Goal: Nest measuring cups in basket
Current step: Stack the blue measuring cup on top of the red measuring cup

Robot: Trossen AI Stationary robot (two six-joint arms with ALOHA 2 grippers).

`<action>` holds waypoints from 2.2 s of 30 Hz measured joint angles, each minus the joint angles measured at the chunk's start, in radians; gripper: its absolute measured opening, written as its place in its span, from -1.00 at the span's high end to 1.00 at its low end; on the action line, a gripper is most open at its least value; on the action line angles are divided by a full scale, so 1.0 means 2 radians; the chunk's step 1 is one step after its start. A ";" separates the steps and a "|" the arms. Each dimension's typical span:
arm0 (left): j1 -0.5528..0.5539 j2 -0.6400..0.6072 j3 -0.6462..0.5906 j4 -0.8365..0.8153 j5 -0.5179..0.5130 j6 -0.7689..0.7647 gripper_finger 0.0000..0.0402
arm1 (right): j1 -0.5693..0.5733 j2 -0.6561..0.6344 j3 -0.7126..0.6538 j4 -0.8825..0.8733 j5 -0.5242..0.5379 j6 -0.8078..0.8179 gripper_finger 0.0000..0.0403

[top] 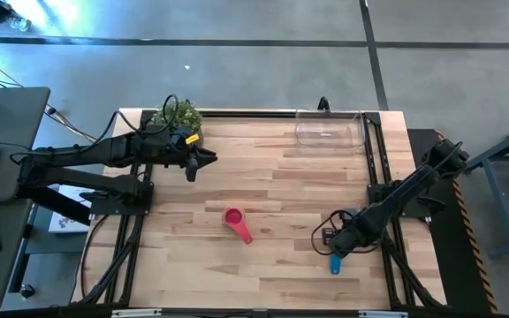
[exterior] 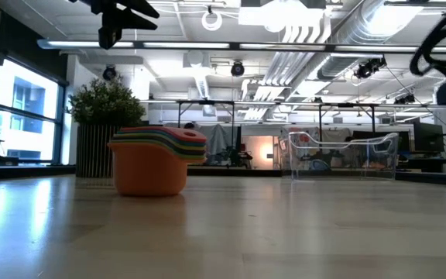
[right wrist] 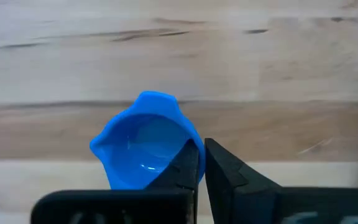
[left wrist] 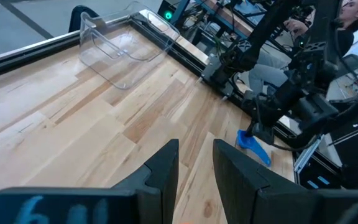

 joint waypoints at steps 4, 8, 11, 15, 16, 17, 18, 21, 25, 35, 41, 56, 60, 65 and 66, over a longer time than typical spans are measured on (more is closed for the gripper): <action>0.000 -0.008 -0.001 -0.003 0.007 0.000 0.55 | -0.007 0.000 0.032 -0.019 0.012 -0.005 0.98; 0.000 -0.021 -0.001 -0.005 0.013 -0.001 0.55 | -0.024 0.000 0.075 -0.041 0.042 -0.036 0.98; 0.000 -0.033 -0.001 -0.005 0.025 -0.010 0.55 | -0.045 0.000 0.112 -0.059 0.071 -0.072 0.99; 0.000 -0.048 -0.001 -0.005 0.039 -0.028 0.55 | -0.082 0.000 0.165 -0.092 0.113 -0.135 0.99; 0.000 -0.052 -0.001 -0.005 0.042 -0.033 0.55 | -0.092 0.000 0.178 -0.099 0.124 -0.155 0.99; 0.000 -0.056 -0.001 -0.004 0.043 -0.037 0.55 | -0.104 0.000 0.190 -0.102 0.134 -0.174 0.99; 0.000 -0.060 -0.001 -0.005 0.044 -0.040 0.55 | -0.116 0.000 0.201 -0.105 0.143 -0.196 0.99; -0.002 -0.072 -0.001 -0.004 0.044 -0.041 0.55 | -0.153 0.000 0.231 -0.105 0.168 -0.266 1.00; -0.006 -0.086 -0.001 -0.004 0.044 -0.049 0.55 | -0.202 0.000 0.256 -0.094 0.187 -0.354 1.00; -0.006 -0.109 -0.001 -0.004 0.044 -0.043 0.55 | -0.296 0.000 0.271 0.077 0.188 -0.525 1.00; -0.006 -0.111 0.000 -0.005 0.043 -0.040 0.55 | -0.325 0.000 0.271 0.191 0.164 -0.588 1.00; -0.006 -0.111 0.000 -0.044 0.043 -0.039 0.55 | -0.344 0.013 0.271 0.380 0.124 -0.644 1.00; -0.006 -0.112 0.000 -0.044 0.043 -0.039 0.55 | -0.344 0.017 0.271 0.386 0.109 -0.641 1.00; -0.006 -0.111 0.000 -0.054 0.043 -0.040 0.55 | -0.344 0.030 0.271 0.383 0.075 -0.628 1.00; -0.006 -0.111 0.000 -0.060 0.043 -0.044 0.55 | -0.344 0.034 0.271 0.375 0.070 -0.624 1.00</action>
